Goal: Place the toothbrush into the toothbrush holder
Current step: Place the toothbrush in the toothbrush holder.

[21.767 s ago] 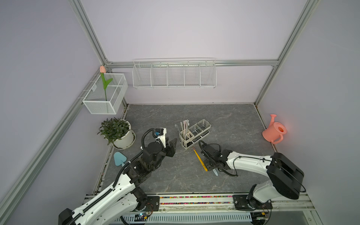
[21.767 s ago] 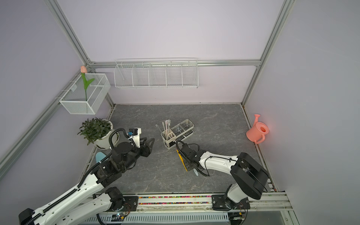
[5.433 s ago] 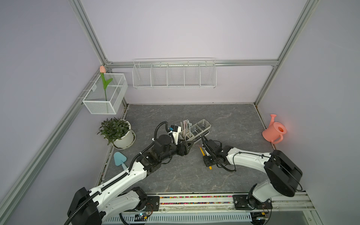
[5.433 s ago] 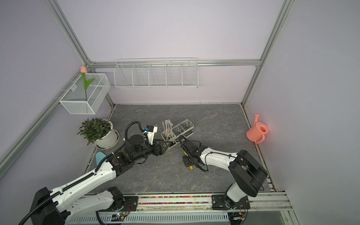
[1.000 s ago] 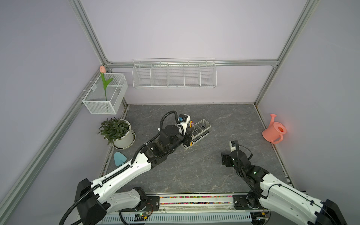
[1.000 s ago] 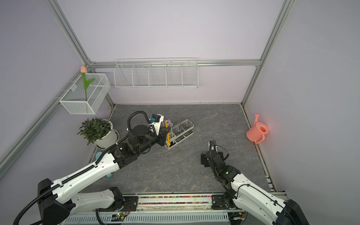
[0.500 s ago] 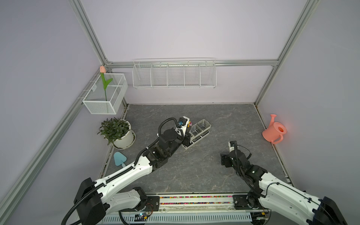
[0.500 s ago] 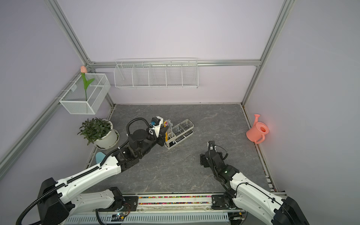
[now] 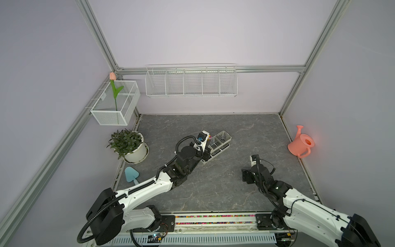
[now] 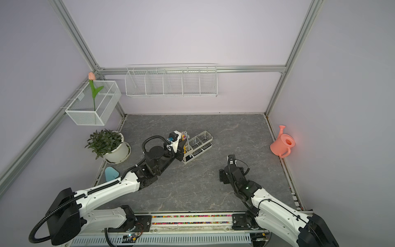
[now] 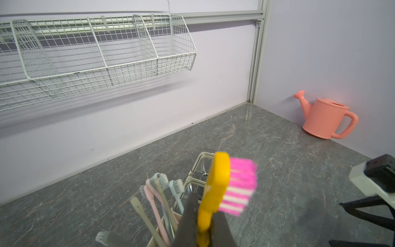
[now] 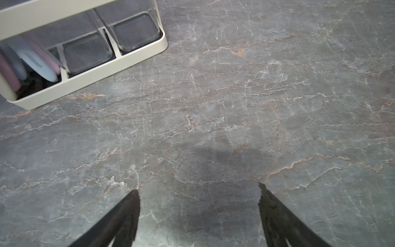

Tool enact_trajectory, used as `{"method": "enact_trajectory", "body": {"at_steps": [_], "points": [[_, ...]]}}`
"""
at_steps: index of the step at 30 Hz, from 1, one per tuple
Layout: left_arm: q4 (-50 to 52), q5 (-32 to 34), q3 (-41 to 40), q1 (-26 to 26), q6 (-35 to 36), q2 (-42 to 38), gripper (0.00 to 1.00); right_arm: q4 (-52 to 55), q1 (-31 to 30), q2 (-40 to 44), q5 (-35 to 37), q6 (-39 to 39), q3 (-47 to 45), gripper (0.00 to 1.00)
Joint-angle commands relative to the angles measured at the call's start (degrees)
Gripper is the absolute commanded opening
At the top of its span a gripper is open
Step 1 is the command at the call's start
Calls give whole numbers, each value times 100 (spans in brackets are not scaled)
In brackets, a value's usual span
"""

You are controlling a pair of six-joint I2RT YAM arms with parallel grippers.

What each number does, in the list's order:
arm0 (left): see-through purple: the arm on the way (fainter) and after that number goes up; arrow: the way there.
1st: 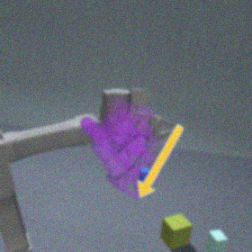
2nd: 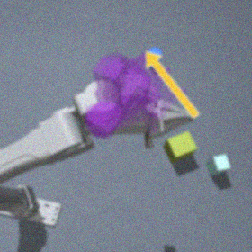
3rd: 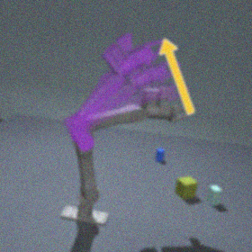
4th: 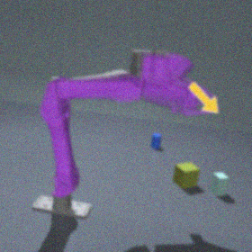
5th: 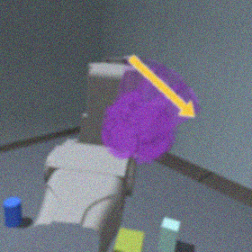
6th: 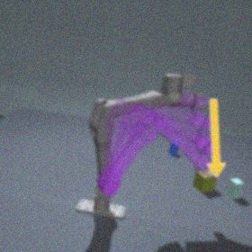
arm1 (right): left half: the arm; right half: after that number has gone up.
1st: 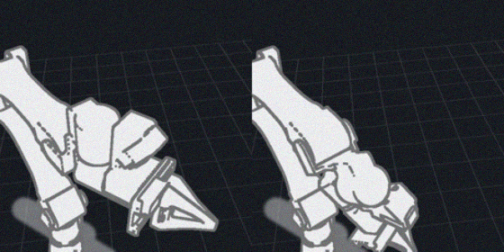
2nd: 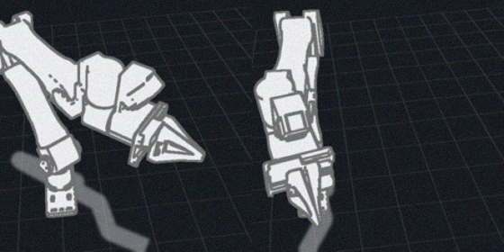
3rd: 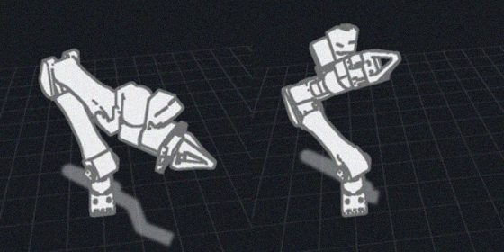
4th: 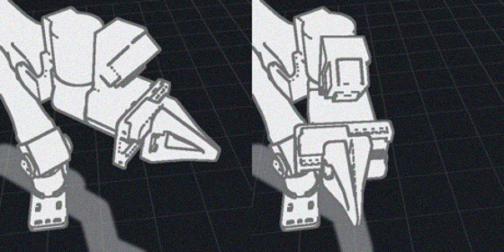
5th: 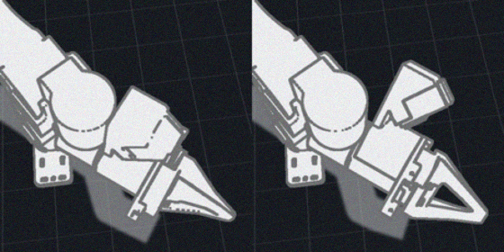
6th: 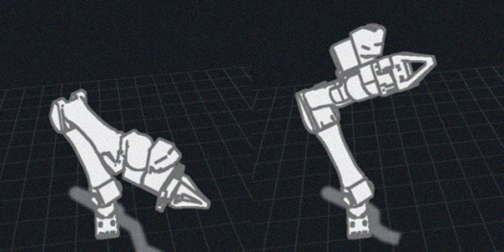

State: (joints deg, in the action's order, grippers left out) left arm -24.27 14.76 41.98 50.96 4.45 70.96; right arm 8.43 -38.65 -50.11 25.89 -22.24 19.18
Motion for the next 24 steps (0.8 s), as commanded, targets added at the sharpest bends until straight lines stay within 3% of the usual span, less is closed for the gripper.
{"method": "enact_trajectory", "body": {"at_steps": [1, 24], "points": [[-299, 163, -7, -9, 194, 204, 2, -104, 42, -78, -34, 71, 110, 89], [-960, 597, -56, -64, 217, 1277, 1, -98, 107, -168, -186, 101, 149, 89]]}}
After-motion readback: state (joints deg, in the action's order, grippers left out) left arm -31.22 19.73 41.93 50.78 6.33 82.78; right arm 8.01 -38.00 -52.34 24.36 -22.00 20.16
